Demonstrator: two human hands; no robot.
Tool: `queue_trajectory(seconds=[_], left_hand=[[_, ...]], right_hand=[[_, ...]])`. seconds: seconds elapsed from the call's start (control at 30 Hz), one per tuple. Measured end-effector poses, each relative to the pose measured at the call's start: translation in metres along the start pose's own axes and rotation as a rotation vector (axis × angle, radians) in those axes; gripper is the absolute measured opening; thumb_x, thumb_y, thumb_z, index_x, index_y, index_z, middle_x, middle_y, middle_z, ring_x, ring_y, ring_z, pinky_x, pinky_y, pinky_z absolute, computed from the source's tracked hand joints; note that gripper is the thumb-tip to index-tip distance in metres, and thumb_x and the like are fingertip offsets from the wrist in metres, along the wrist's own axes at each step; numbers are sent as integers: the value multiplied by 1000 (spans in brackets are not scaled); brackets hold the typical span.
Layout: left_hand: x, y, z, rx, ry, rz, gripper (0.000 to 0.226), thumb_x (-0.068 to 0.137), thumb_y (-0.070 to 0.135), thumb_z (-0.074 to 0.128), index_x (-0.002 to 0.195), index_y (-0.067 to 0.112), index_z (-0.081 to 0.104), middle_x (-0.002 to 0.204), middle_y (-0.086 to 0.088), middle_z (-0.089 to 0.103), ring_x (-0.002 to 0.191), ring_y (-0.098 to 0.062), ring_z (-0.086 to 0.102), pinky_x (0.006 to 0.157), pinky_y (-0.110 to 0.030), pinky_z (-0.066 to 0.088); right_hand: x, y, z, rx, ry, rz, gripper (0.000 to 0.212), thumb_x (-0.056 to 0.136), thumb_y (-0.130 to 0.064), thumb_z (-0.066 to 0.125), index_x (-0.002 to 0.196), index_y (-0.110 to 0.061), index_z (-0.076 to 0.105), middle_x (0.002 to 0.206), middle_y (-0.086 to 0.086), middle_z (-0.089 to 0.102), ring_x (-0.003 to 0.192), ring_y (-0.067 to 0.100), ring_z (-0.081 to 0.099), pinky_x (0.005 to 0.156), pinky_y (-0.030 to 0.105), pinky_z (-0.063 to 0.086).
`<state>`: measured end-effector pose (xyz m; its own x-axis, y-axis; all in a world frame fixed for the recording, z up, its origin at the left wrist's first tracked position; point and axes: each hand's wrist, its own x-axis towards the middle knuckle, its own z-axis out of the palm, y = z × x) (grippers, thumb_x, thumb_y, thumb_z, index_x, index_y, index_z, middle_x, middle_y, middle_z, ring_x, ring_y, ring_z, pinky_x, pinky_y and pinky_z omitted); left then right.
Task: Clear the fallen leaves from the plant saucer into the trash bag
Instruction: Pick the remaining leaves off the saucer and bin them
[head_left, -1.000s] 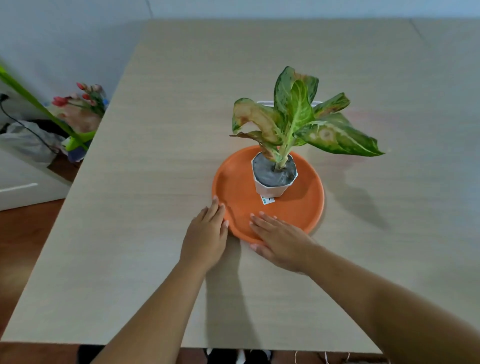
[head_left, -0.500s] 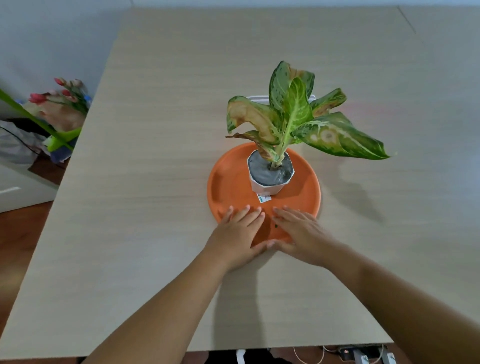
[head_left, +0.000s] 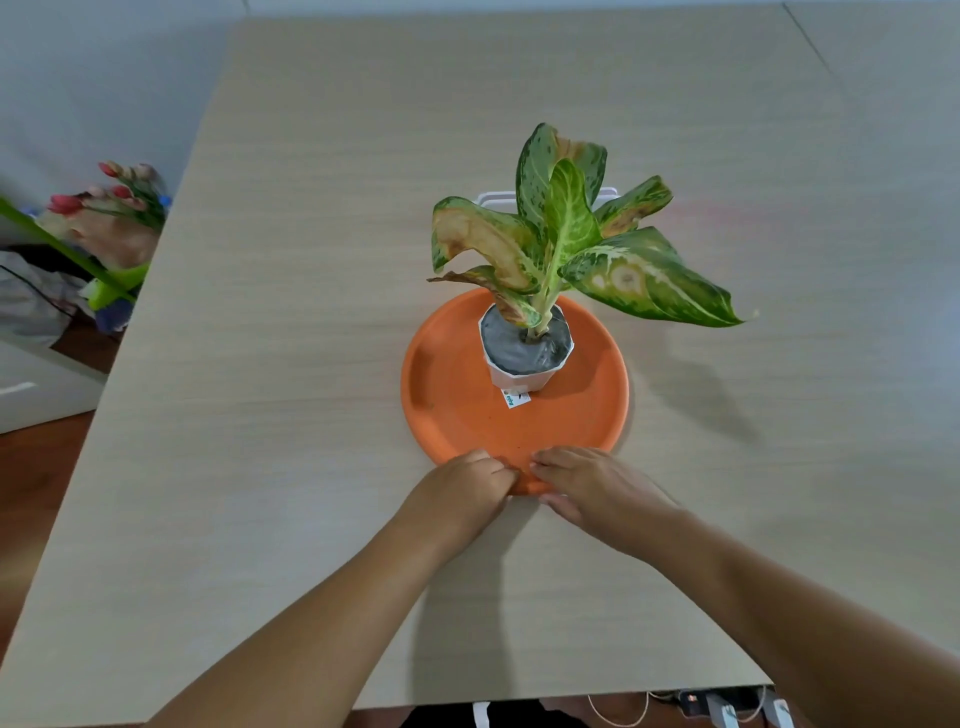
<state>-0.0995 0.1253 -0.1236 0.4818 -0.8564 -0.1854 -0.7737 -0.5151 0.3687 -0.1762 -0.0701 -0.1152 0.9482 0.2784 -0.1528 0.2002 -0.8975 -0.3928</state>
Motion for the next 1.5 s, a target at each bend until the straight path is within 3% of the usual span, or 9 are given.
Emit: queue_trajectory(seconds=[0.17,0.3,0.57,0.7,0.83,0.97,1.13,1.37,1.5], left_hand=[[-1,-3,-2,-133,7,-69,38,93,39,56,121,15,60,113,-3,64,104,-22,53,88,-40,47],[1,1,0,72,-52,-117,61,95,44,50,148,17,36,158,0,31,145,-21,26,118,-38,20],[-12,-3,-2,-193,102,-83,46,91,49,49,119,18,68,122,-3,69,127,-20,54,113,-39,32],[-11,-17,-8,-144,404,-425,44,98,34,42,134,14,56,147,-5,49,144,-24,32,117,-47,27],[-9,-26,-4,-18,167,-542,56,103,33,25,154,10,18,164,-5,11,151,-20,-5,122,-42,5],[-11,-29,2,72,164,-510,65,98,40,8,152,7,23,162,-7,18,151,-23,-2,120,-41,6],[-11,-31,2,27,159,-497,77,91,47,0,151,8,27,162,-6,18,151,-22,-2,121,-40,6],[-12,-30,5,42,177,-507,68,96,41,7,149,7,32,161,-7,24,151,-23,-1,120,-43,13],[-11,-29,4,42,157,-522,55,103,33,22,151,7,28,162,-6,21,151,-21,-4,120,-43,12]], right_hand=[[5,2,-6,204,20,73,40,89,-46,60,117,-17,64,110,-1,64,103,17,57,92,36,48],[12,4,-8,33,-114,74,71,86,-60,53,143,-19,42,150,-1,40,139,16,34,115,30,24],[3,5,-9,213,-38,93,45,88,-46,62,125,-22,60,122,-5,63,108,13,60,90,38,51],[9,-1,-3,132,-106,21,72,88,-52,58,148,-25,31,156,-9,30,144,6,21,116,25,20],[18,-15,7,8,-164,-123,65,96,-46,48,151,-20,25,159,-7,21,147,8,12,117,24,10],[7,6,2,48,-142,-103,49,96,-39,52,142,-25,44,148,-9,44,137,7,39,116,28,28],[1,21,-13,24,-25,-133,32,81,-31,72,112,-25,69,110,-6,71,105,14,66,80,30,57],[13,-9,12,92,-102,-143,56,94,-36,54,147,-28,35,152,-12,35,141,4,29,106,15,19],[2,6,2,132,-64,-77,44,90,-33,61,133,-26,56,135,-7,58,125,7,52,106,22,38]])
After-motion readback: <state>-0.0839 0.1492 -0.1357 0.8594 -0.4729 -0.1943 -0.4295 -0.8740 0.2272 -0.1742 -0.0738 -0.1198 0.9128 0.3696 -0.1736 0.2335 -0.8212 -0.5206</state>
